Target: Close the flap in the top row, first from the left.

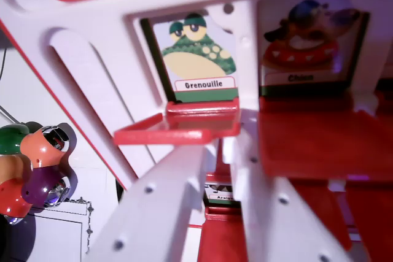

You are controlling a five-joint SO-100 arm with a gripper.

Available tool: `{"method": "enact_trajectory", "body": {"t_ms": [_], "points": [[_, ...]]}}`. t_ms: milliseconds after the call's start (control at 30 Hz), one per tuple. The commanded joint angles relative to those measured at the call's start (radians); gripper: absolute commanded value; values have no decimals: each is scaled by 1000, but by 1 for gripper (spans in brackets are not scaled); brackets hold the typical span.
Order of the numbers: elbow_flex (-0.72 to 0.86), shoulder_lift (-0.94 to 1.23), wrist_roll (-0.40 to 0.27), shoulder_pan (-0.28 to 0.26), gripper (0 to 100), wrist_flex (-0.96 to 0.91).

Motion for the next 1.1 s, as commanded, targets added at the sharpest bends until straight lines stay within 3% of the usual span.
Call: {"method": "enact_trajectory", "body": {"t_ms": [0,233,1067], "points": [[-117,49,14,-29,0,-40],[-120,46,52,-48,0,-60],[-34,60,-44,2,0,-250]]}}
